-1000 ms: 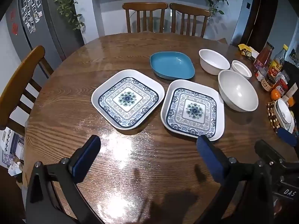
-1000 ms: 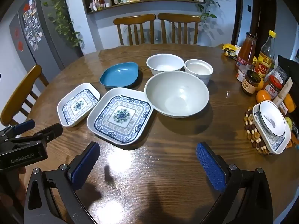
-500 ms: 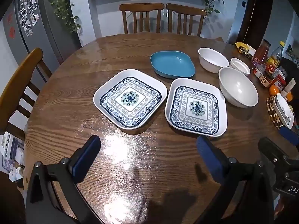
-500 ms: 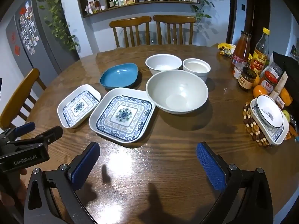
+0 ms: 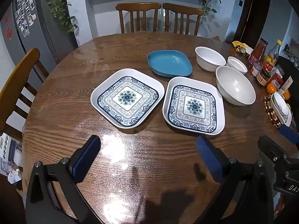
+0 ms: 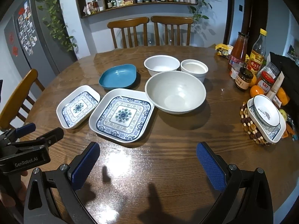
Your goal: Organize plates and bowls
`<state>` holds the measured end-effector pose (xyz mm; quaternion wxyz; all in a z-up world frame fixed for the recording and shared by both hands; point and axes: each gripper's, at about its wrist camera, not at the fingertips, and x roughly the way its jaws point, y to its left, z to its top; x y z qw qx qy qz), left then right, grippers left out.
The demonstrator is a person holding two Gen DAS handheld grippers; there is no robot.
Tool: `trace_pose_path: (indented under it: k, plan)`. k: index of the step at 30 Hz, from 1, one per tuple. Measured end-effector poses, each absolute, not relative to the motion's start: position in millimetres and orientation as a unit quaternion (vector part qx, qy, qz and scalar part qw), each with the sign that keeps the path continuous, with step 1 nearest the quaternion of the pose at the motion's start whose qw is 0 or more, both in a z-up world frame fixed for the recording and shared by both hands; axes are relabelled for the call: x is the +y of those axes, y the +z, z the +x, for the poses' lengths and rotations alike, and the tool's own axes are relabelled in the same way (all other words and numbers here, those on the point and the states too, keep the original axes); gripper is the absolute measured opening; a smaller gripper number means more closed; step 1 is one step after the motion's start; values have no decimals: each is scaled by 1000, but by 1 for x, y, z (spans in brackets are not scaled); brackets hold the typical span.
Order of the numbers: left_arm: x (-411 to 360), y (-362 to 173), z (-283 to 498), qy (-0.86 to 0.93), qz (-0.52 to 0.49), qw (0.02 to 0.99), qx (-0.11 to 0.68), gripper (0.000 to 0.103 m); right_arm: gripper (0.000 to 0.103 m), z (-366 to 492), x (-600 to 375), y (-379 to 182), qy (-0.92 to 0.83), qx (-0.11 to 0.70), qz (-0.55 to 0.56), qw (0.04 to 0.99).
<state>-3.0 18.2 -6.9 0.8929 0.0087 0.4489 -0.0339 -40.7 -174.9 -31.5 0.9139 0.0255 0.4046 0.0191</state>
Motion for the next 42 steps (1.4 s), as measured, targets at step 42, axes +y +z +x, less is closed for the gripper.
trace_pose_path:
  k: [42]
  plan:
    - [21, -12, 6, -47, -1, 889, 455, 102, 103, -40, -169, -36, 21, 409, 23, 912]
